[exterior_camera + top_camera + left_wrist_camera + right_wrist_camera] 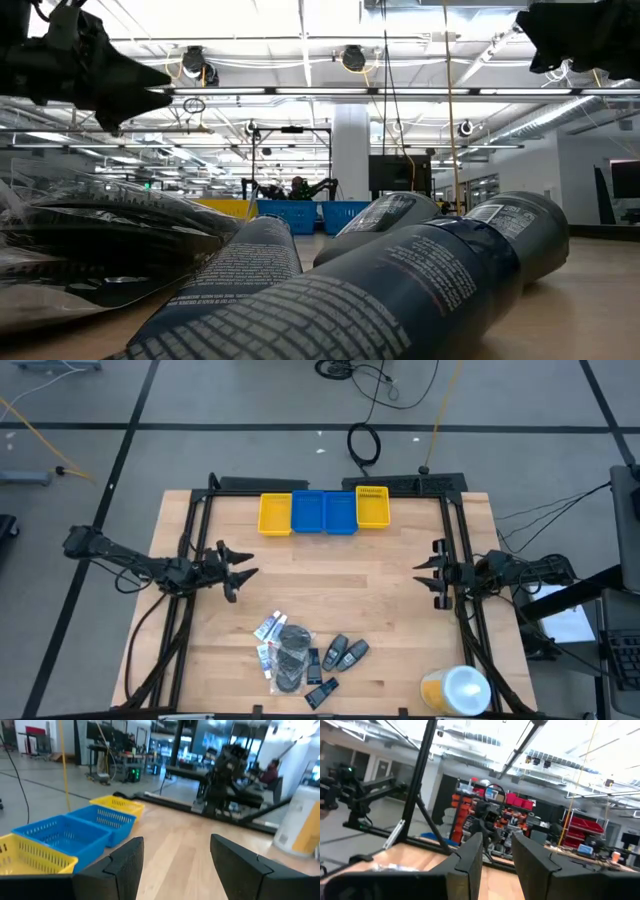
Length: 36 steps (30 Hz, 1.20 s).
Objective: Pick & Place Travel size toiletries
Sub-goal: Put the black deodorant into the left blue bin
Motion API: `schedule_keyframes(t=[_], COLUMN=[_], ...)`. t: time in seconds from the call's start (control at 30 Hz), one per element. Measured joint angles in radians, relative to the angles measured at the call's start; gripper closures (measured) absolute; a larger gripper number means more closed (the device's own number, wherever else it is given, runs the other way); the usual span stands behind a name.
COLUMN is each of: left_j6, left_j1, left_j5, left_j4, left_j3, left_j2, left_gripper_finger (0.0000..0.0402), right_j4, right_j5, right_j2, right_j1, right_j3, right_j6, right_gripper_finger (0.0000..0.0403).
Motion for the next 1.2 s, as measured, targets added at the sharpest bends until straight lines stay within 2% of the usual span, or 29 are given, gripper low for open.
schedule_keyframes(t=[0.13,0.43,0.67,0.83,0.97,1.2], left_j6=[-0.011,-0.120,-0.159,-0.064,0.014,0.020], left_j1=[0.000,0.000,0.000,0.000,0.000,0.000], left_j5=[0.001,0.001,0.036,0.086,0.148,0.250], left_j4=[0.055,0.055,0.092,0.090,0.087,0.088], left_j3=[0.000,0.000,0.042,0.162,0.271,0.441], left_j2=[0.000,0.000,0.036,0.196,0.376,0.713], left_gripper_finger=[0.0172,0.0172,0.0172,0.0172,0.0172,0.0172], right_j4=[-0.005,0.009,-0.011,-0.006,-0.006,-0.031], right_j5=[0.000,0.030,0.050,0.046,-0.016,-0.059], right_j2=[0.001,0.045,0.215,0.398,0.535,0.746], right_j1=[0.000,-0.001,0.001,0.002,0.002,0.046], right_j3=[0.000,0.003,0.068,0.150,0.222,0.338], right_j6=[0.019,0.117,0.209,0.229,0.248,0.277], right_gripper_finger=[0.0303,0.0303,0.0303,0.0303,0.0303,0.0292])
